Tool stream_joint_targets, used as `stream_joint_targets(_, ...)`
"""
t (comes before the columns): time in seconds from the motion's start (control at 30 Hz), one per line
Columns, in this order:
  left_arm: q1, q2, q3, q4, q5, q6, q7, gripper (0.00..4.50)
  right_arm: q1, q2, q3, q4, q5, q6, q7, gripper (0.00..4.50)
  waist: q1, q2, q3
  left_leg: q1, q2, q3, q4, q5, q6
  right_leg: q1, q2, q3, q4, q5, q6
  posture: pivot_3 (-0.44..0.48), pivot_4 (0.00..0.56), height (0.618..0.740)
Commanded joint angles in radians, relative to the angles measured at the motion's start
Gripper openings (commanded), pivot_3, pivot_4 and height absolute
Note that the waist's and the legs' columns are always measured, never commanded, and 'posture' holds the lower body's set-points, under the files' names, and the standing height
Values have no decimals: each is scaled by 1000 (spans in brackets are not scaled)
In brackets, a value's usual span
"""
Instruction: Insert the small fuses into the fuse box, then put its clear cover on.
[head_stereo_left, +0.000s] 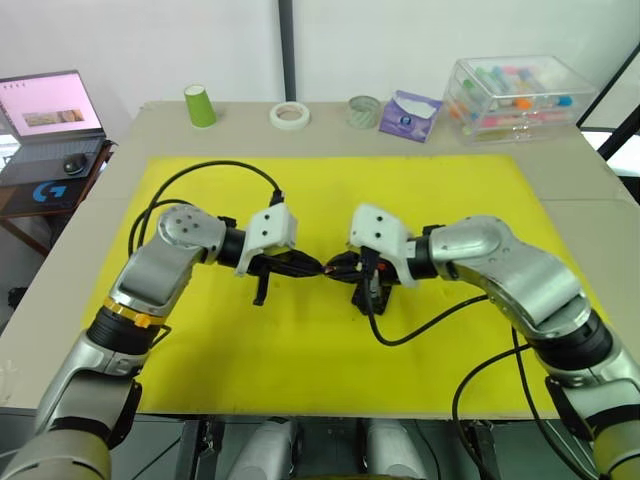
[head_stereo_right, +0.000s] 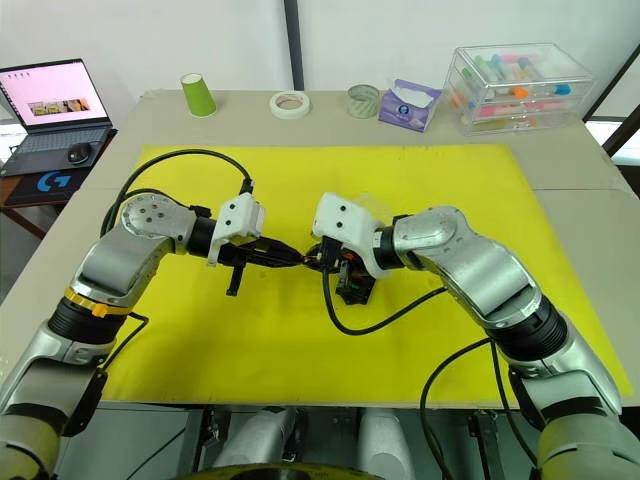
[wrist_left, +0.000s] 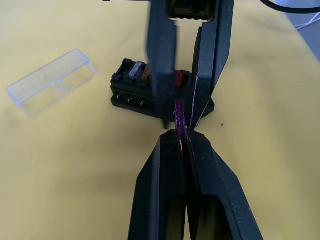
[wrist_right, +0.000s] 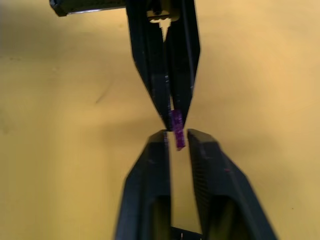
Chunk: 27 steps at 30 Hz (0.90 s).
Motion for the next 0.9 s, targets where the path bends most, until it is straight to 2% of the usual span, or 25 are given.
stream_joint_targets(0.03, -12, 2, -2, -30, -4, -7, 0, 0, -21, 3, -18, -15, -2, -17, 8, 5, 0, 0, 0, 0, 0, 0, 0, 0, 0, 0, 0, 0, 0, 0, 0, 0, 150, 740)
stream_joint_targets(0.47, 15, 26, -7, -19, 18, -72, -31, 0, -23, -5, -21, -13, -11, -21, 31, 5, 0, 0, 0, 0, 0, 0, 0, 0, 0, 0, 0, 0, 0, 0, 0, 0, 150, 740)
stream_joint_targets(0.6, 33, 52, 15, -18, -10, -65, -61, 991, -20, -20, -40, -11, -11, -19, 36, 0, -1, 0, 0, 0, 0, 0, 0, 0, 0, 0, 0, 0, 0, 0, 0, 0, 150, 740)
stream_joint_targets(0.73, 49, 69, 35, -7, -22, -79, -72, 2457, -6, -48, -77, -22, 10, 3, 37, 0, 2, 0, 0, 0, 0, 0, 0, 0, 0, 0, 0, 0, 0, 0, 0, 0, 150, 740)
stream_joint_targets(0.9, 51, 37, 65, -29, -72, -27, -31, 4229, 21, -87, -151, -40, 52, 56, 38, 0, 2, 0, 0, 0, 0, 0, 0, 0, 0, 0, 0, 0, 0, 0, 0, 0, 150, 740)
